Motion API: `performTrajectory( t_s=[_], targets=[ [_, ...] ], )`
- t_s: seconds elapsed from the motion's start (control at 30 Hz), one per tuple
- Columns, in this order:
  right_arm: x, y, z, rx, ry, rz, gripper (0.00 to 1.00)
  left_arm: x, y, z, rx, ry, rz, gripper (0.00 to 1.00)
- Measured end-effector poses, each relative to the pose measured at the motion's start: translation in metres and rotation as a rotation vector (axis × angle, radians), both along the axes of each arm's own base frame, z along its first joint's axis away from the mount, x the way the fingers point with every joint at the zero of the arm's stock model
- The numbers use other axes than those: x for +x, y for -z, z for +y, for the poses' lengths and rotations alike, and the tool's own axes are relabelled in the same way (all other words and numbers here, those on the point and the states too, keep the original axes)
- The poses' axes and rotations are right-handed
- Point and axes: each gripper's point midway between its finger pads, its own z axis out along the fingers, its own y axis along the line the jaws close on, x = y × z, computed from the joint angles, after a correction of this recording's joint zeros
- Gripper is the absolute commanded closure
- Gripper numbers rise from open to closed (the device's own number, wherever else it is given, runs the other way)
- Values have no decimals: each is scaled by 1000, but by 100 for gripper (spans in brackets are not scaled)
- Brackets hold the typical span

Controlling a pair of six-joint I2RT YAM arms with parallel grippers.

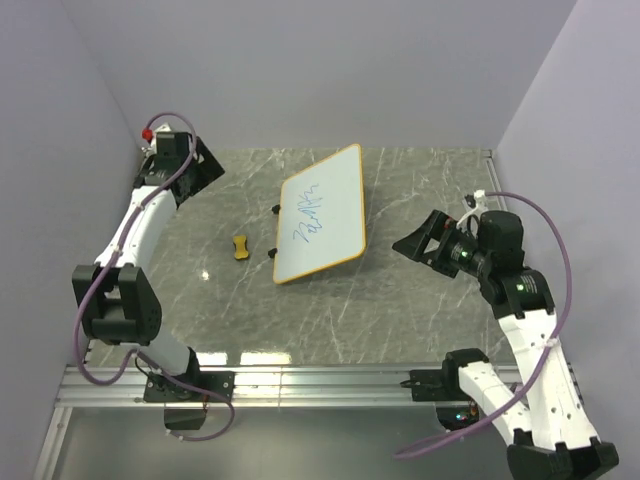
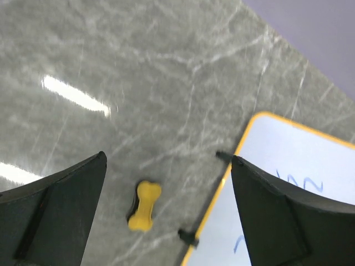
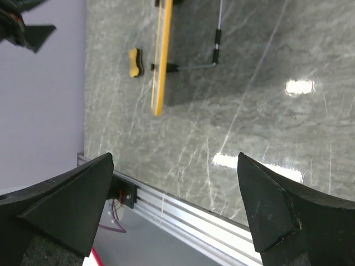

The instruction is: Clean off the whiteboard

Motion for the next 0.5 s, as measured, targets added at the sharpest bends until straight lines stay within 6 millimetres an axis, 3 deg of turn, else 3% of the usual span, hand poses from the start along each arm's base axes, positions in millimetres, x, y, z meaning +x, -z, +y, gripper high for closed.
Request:
performTrajectory(
  t_s=[0.13, 0.2, 0.33, 0.4, 0.5],
  targets=[
    [-8, -7, 0, 6, 0, -34, 0, -18, -2, -6, -51, 7, 32, 1],
    [-13, 3, 1, 16, -1, -23, 0, -22, 3, -8, -71, 12, 55, 1],
    [-30, 36, 1, 16, -6, 64, 0, -43, 38, -18, -87, 35, 141, 1],
    [-34, 42, -2, -1, -4, 88, 0, -56, 58, -26, -74, 56, 210, 5],
    [-35, 42, -7, -39, 4, 95, 0, -60, 77, -43, -31, 100, 270, 11]
  ],
)
